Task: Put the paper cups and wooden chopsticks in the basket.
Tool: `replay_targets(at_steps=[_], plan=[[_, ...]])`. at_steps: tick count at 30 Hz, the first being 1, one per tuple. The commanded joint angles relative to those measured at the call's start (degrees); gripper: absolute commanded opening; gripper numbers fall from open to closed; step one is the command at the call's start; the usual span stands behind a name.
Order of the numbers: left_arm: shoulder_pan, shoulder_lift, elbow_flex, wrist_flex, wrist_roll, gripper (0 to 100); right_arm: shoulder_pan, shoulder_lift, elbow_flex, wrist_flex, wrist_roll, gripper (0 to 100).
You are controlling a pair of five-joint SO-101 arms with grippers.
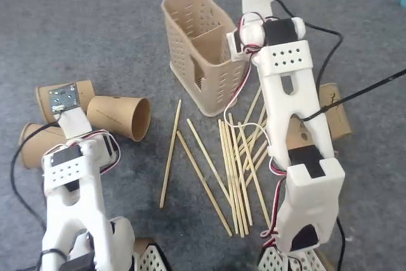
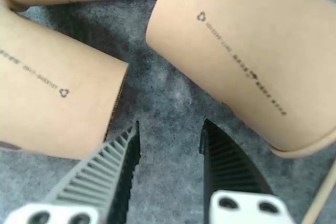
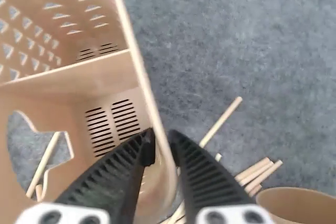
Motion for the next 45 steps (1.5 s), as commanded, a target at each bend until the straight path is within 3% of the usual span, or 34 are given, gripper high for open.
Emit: replay_targets(at_steps=[1,3,7,12,17,20,45], plan=[[-0.4,-1.8,-0.4,-1.3,0.9,18,1.3,-2.2,-3.1,1.3,-1.6,25.4],[-0.3,-1.8,-0.4,-1.3,0.9,18,0.7,-3.4,-4.3,2.9,-2.9,30.4],[-0.3,-1.8,-0.4,-1.3,0.9,18,-1.7,-6.9,-6.9,5.1,-5.1,30.6],[-0.4,-1.8,-0.4,-1.3,0.9,18,-3.6,-11.5,-9.3,9.7,-14.9,30.4],[-0.4,-1.8,-0.4,-1.3,0.9,18,-3.6,-11.7,-9.0,17.0,-26.3,20.1],[-0.4,-1.8,-0.4,-1.3,0.9,18,-4.1,-10.2,-9.0,18.9,-29.5,18.2],[-0.4,-1.8,-0.4,-1.3,0.8,18,-7.9,-5.3,-9.1,14.5,-31.5,19.5]])
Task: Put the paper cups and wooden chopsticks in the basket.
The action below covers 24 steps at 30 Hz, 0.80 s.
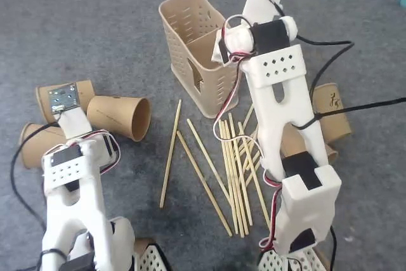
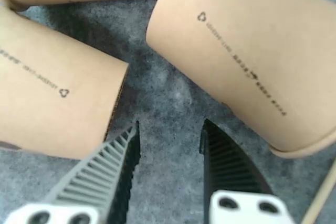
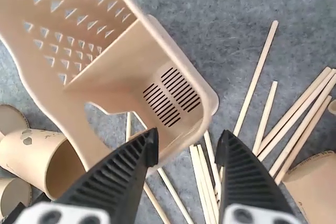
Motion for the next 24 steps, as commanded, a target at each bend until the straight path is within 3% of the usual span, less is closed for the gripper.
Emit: replay_targets(at_steps=[1,4,9,13,17,24], plan=[[-0.4,-1.8,-0.4,-1.3,0.6,18,-0.8,-1.0,-1.6,-1.3,-0.6,19.4],[-0.4,-1.8,-0.4,-1.3,0.6,18,-0.3,1.0,-0.6,-1.2,-0.3,17.5],[-0.4,-1.8,-0.4,-1.3,0.6,18,1.5,6.9,-0.7,-1.4,5.2,0.2],[-0.4,-1.8,-0.4,-1.3,0.6,18,4.0,10.0,-0.8,-1.7,11.3,0.7],[-0.4,-1.8,-0.4,-1.3,0.6,18,7.3,10.2,-0.8,-5.0,22.9,0.8],[-0.4,-1.7,-0.4,-1.3,0.6,18,10.6,10.8,-6.0,-3.6,26.7,0.8]])
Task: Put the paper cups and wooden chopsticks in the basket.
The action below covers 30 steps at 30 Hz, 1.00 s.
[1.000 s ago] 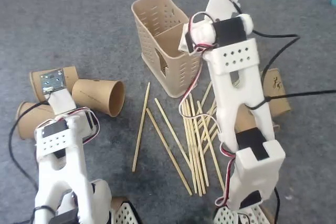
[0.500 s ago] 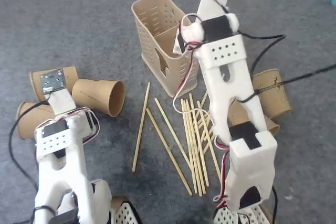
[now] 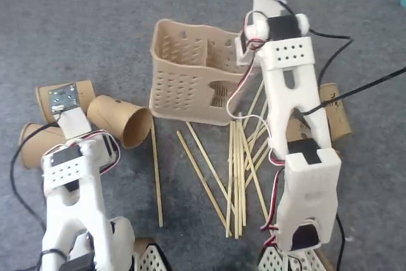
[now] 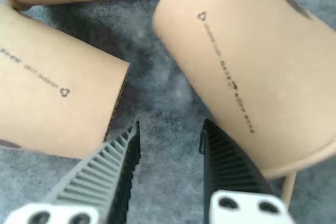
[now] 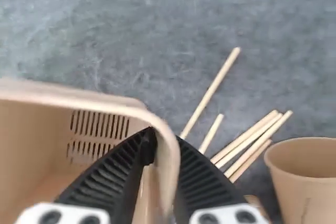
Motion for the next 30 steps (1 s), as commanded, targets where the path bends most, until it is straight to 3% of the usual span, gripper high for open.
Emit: replay_targets(at_steps=[1,5,9,13,17,26,30], plan=[[-0.3,-1.7,-0.4,-1.3,0.6,18,1.1,-0.6,-4.7,0.6,4.3,1.1],[-0.3,-1.7,-0.4,-1.3,0.6,18,-0.7,-0.5,-7.2,1.0,6.9,7.3],[-0.3,-1.7,-0.4,-1.4,0.6,18,-0.7,-0.7,-7.6,0.9,3.6,17.7],[-0.3,-1.7,-0.4,-1.4,0.6,18,-0.7,-0.8,-7.6,1.0,2.7,12.8],[-0.3,-1.7,-0.4,-1.4,0.6,18,-0.7,-0.6,-7.6,-0.2,-0.4,0.0],[-0.3,-1.7,-0.4,-1.4,0.6,18,-0.5,1.5,-7.6,-6.5,-11.8,0.8],[-0.3,-1.7,-0.4,-1.4,0.6,18,-0.7,2.3,-7.6,-9.5,-12.6,0.8]])
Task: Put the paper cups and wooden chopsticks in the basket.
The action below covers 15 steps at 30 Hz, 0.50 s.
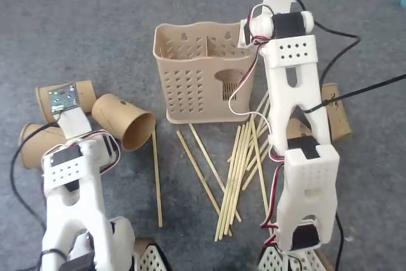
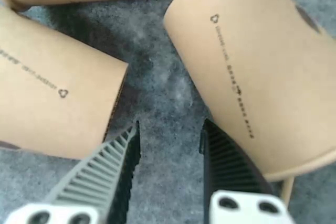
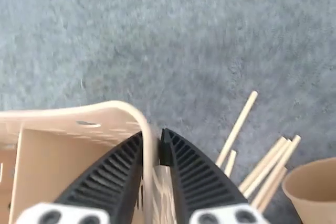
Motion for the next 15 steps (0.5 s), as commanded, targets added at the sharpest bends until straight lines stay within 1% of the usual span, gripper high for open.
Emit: replay_targets(at_steps=[1,4,9,13,15], plan=[[-0.4,-1.7,-0.4,-1.4,0.5,18,-0.9,-0.7,-2.5,-2.3,-1.4,0.8],[-0.4,-1.7,-0.4,-1.4,0.5,18,-0.8,-1.0,-2.5,-2.2,-3.0,0.8],[-0.3,-1.7,-0.5,-1.4,0.5,18,-0.7,-0.7,-2.5,-2.2,-3.0,0.8],[-0.3,-1.7,-0.5,-1.4,0.5,18,-0.8,-0.7,-2.2,-0.1,-2.9,1.0],[-0.3,-1.7,-0.5,-1.4,0.5,18,-1.2,-0.8,-2.2,1.7,-1.5,4.1]])
